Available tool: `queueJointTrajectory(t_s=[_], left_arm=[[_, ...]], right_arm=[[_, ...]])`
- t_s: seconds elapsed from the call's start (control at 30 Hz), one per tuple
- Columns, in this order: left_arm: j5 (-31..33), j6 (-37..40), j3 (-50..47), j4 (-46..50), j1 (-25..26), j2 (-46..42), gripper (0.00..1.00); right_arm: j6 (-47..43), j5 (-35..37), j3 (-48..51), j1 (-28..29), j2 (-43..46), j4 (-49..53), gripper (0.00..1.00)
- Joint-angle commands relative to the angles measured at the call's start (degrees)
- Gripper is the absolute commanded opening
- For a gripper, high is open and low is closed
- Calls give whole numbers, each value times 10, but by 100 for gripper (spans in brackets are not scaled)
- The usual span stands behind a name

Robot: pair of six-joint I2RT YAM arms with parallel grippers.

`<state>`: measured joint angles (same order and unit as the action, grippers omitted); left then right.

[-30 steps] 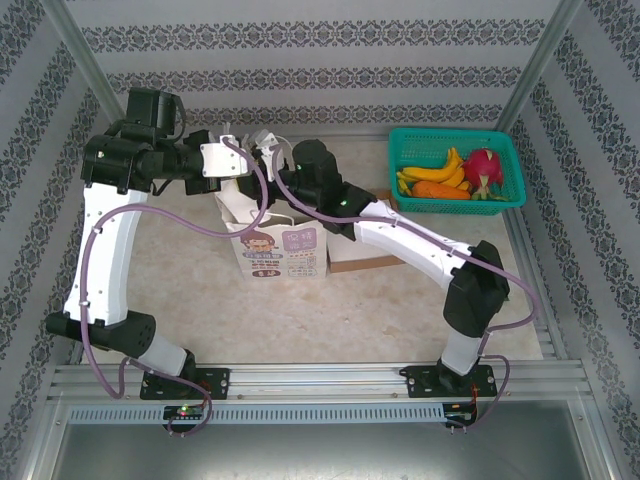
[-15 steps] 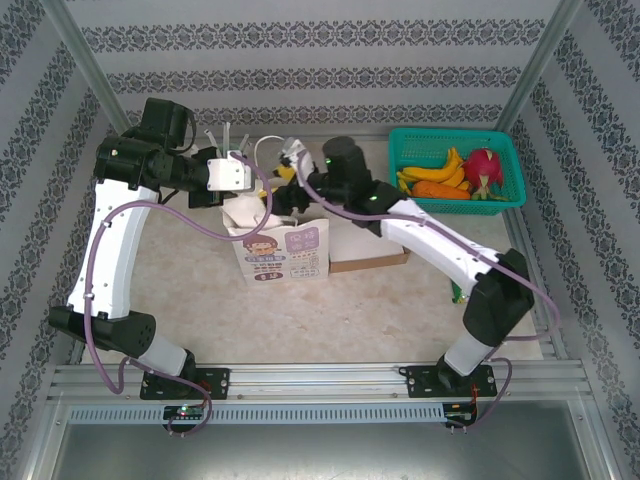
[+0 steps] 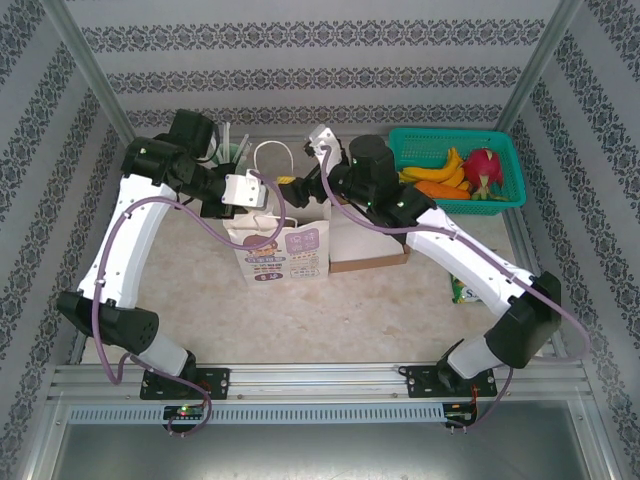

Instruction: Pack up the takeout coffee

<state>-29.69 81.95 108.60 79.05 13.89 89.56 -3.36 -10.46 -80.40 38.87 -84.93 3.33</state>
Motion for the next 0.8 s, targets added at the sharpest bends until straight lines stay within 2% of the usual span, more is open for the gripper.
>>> queueJointTrajectory(t_s=[0.0,0.13,0.17,0.2,0.3,0.4,0.47,0.53,0.77], left_arm=[[1,46,-15,15,7,8,0],[21,68,-52,-7,8,14,0],[31,70,-59,-18,10,16,3],[38,71,-64,-27,10,18,10],[43,79,-57,-27,16,24,18],[-5,77,-31,-27,16,18,27],[-38,83,-23,-32,17,7,40],[-45,87,-23,-48,16,-5,48],[-61,43,-1,-100,-8,-48,54]], right_arm=[[13,156,17,-4,41,3,98],[40,208,50,-19,71,7,98],[48,213,57,-22,78,7,98],[56,214,62,-25,83,9,98],[66,219,70,-31,90,14,98],[70,224,73,-32,92,20,98],[72,223,75,-33,92,20,98],[71,221,77,-33,92,20,98],[68,236,105,-39,113,13,98]])
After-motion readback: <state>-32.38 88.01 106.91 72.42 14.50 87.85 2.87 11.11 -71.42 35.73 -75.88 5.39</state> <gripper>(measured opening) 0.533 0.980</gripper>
